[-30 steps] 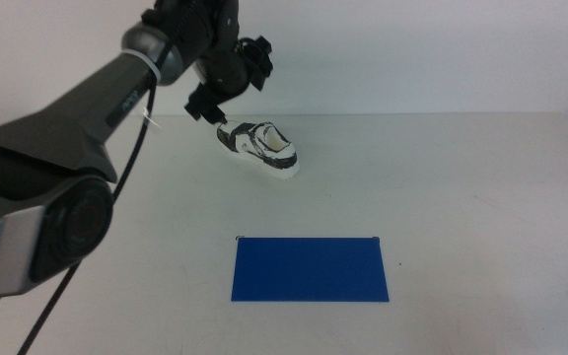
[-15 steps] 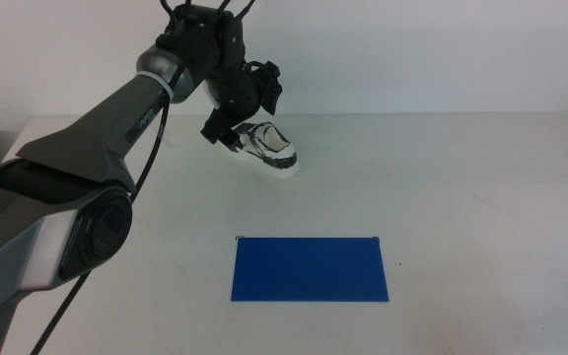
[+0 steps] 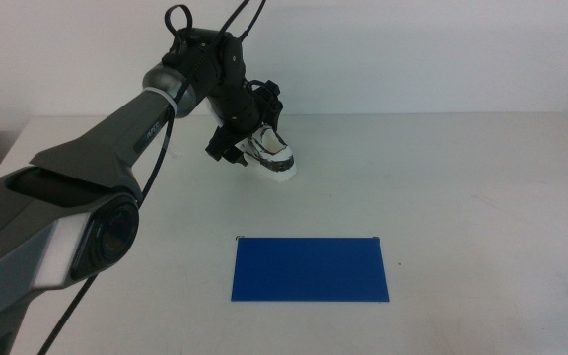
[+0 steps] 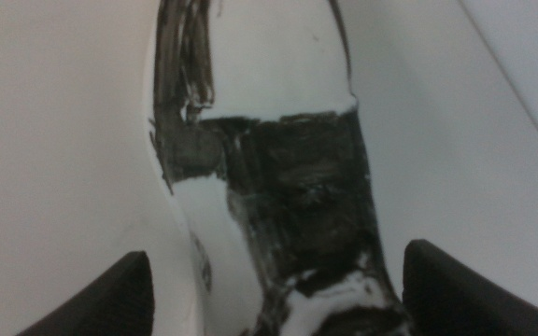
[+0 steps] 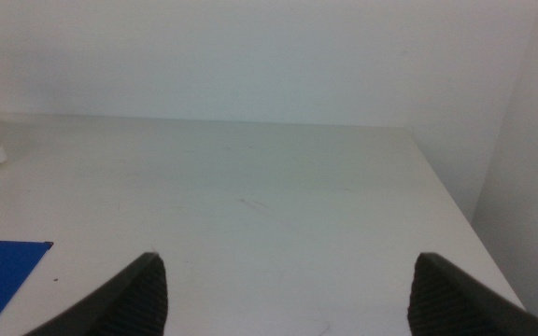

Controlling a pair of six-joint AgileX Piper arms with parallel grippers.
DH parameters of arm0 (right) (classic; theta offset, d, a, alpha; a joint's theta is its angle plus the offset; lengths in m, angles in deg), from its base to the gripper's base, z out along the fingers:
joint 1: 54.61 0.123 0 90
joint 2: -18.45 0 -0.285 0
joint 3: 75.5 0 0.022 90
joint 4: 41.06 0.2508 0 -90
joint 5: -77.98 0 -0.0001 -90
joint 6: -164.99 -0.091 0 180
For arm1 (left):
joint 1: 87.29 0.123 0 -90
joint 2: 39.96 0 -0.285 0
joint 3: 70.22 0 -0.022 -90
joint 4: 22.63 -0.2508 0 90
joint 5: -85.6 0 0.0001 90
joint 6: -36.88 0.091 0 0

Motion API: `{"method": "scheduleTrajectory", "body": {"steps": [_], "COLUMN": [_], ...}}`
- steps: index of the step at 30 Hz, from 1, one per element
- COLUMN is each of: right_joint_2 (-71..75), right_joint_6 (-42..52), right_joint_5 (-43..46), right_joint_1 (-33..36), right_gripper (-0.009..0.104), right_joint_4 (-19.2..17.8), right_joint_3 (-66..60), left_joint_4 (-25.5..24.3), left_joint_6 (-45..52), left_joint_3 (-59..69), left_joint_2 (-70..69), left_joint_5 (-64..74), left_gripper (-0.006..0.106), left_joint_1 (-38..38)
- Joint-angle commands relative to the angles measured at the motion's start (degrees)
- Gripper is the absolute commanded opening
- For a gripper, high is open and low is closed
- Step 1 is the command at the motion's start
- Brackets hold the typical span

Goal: Use one arm to grab the shoe from the table and place it on the mat.

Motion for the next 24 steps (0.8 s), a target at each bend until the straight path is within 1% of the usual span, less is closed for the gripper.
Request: {"method": "scheduleTrajectory", "body": {"steps": [1,5,8,11,17,20,24], "right_joint_2": [1.16,1.16,1.16,1.16,1.16,1.16,1.16], "right_joint_6": [0.72,0.72,0.72,0.72,0.72,0.72,0.72], "right_joint_5": [4.55,4.55,4.55,4.55,4.55,4.55,4.55], "right_joint_1": [0.18,0.18,0.18,0.18,0.18,0.18,0.18], "right_gripper": [0.066,0.066,0.066,0.066,0.066,0.066,0.066], "right_joint_4": [-0.49,-0.49,-0.49,-0.49,-0.49,-0.49,-0.49], "right_joint_3": [0.54,0.54,0.54,0.54,0.54,0.54,0.54], "left_joint_4": [0.46,0.46,0.46,0.33,-1.12,-3.91,-5.33], "left_joint_6": [-0.12,-1.00,-1.07,-1.07,-1.29,-1.67,-1.73], "left_joint_3": [-1.92,-1.92,-1.92,-1.92,-2.62,-4.79,-8.34], "left_joint_2": [-3.88,-3.69,-3.69,-3.69,-3.75,-3.75,-3.85], "left_joint_5": [-1.99,-1.94,-1.99,-1.99,-0.19,4.35,11.17], "left_gripper": [0.088,0.083,0.070,0.050,-0.002,-0.002,-0.002], "left_joint_1": [0.10,0.10,0.10,0.10,0.10,0.04,0.04]}}
